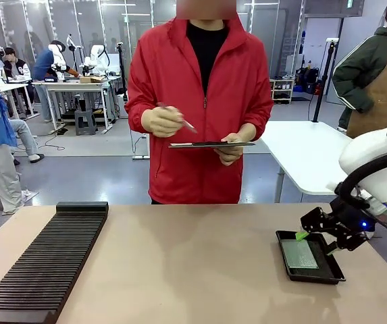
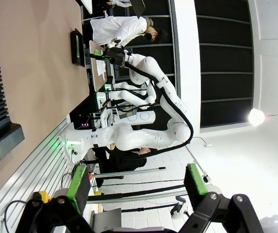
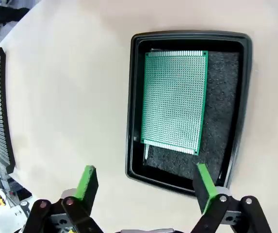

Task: Inspect the PCB.
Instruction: Place the Blank PCB in the ESD tray.

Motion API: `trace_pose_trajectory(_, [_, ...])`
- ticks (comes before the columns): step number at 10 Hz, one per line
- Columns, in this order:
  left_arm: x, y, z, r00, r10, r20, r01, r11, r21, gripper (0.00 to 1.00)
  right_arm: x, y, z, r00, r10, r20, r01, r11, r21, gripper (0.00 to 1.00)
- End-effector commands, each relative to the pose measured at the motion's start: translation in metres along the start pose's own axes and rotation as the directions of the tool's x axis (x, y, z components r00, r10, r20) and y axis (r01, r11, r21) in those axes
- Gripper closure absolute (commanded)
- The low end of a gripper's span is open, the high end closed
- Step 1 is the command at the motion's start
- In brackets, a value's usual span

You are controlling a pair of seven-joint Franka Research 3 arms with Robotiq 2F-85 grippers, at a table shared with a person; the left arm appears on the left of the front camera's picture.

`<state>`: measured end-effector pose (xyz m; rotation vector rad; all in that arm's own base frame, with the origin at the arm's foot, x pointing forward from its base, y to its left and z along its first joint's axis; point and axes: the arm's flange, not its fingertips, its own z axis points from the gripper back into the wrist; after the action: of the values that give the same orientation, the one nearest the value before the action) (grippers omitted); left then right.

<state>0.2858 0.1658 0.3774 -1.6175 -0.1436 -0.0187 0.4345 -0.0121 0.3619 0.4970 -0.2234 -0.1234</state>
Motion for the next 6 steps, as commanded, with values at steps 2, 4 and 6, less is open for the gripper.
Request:
trace_pose_trajectory(2, [0.001, -0.004, 0.0, 1.0, 0.018, 0.007, -0.018, 1.0, 0.022, 0.0, -0.01, 0.011, 0.004, 1.0, -0.017, 0.02, 0.018, 0.999, -0.026, 0.0])
trace_pose_trajectory(4, [0.001, -0.004, 0.0, 1.0, 0.018, 0.007, -0.018, 1.0, 0.022, 0.0, -0.005, 0.007, 0.01, 1.0, 0.001, 0.016, -0.001, 1.0, -0.012, 0.0])
trace_pose_trajectory(6, [0.001, -0.004, 0.0, 1.0, 0.018, 0.007, -0.018, 1.0, 0.022, 0.0, -0.005, 0.007, 0.01, 1.0, 0.001, 0.016, -0.001, 1.0, -0.012, 0.0])
